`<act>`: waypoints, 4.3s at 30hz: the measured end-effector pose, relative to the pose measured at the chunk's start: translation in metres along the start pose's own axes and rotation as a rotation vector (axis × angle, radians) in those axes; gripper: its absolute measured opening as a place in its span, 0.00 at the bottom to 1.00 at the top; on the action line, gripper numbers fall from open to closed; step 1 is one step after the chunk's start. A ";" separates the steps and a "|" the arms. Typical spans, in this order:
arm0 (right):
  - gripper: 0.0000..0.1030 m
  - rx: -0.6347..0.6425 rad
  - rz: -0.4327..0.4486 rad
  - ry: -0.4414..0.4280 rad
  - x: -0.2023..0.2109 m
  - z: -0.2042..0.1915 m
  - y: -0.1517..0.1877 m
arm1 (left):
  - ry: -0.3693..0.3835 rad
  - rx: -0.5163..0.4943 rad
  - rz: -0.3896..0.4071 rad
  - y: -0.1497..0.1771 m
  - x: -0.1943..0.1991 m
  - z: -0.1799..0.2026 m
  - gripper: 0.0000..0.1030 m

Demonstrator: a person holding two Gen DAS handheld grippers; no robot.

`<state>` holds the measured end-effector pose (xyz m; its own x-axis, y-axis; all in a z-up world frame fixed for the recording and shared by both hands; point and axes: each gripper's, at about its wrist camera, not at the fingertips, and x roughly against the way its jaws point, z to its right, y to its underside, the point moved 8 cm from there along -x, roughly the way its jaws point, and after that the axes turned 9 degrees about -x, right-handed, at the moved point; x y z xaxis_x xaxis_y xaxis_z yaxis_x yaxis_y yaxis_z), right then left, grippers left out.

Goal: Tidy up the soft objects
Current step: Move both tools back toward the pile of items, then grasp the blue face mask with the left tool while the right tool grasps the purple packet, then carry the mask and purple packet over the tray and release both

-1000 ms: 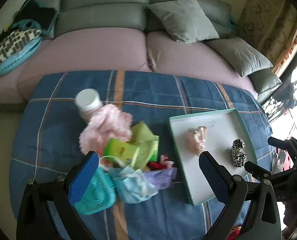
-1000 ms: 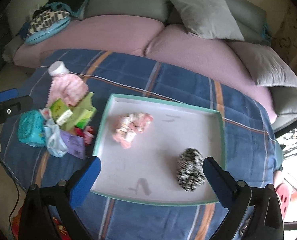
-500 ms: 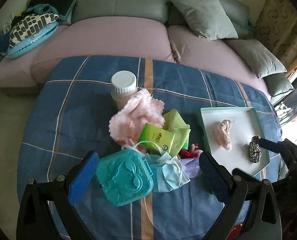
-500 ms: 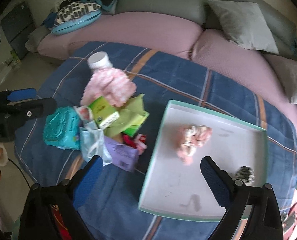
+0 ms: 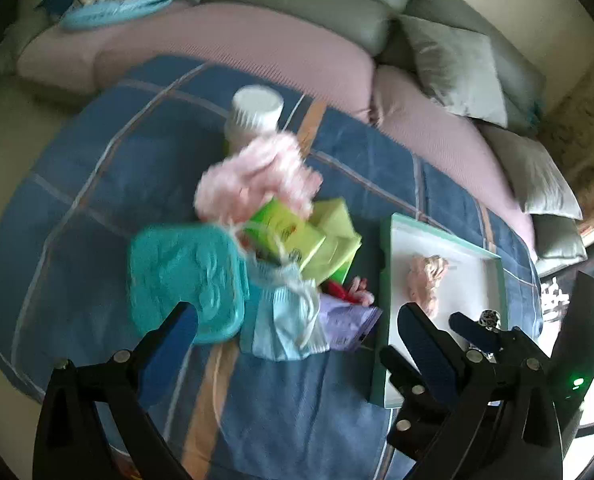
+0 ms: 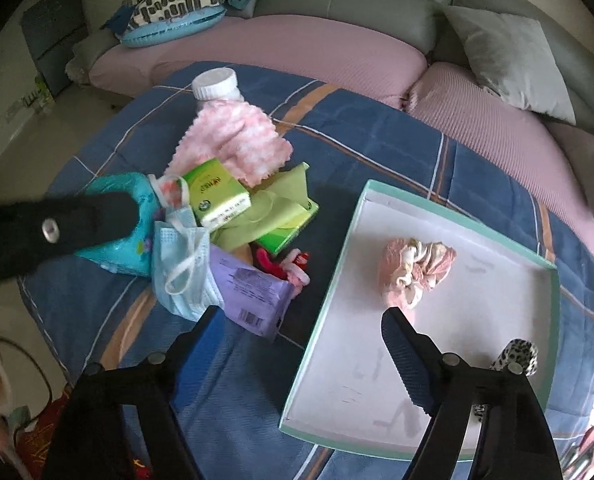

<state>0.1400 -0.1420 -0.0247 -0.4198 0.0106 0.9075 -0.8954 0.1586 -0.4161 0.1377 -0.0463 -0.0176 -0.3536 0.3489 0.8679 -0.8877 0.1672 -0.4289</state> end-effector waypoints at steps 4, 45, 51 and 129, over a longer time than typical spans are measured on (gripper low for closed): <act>0.78 -0.014 0.013 -0.023 -0.003 0.007 0.003 | -0.029 0.005 -0.029 0.016 -0.018 0.001 0.97; 0.41 0.467 -0.199 -0.192 -0.074 -0.033 0.000 | -0.002 0.230 -0.125 0.042 -0.089 -0.031 0.94; 0.38 0.464 -0.194 -0.213 -0.069 -0.036 -0.005 | -0.012 0.233 -0.138 0.041 -0.097 -0.029 0.94; 0.10 0.399 -0.133 -0.211 0.037 -0.015 0.021 | 0.169 0.141 -0.003 0.042 -0.032 -0.005 0.27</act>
<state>0.1074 -0.1235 0.0011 -0.2817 -0.1917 0.9401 -0.9132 -0.2471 -0.3241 0.1135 -0.0455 -0.0641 -0.3067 0.5005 0.8096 -0.9253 0.0424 -0.3768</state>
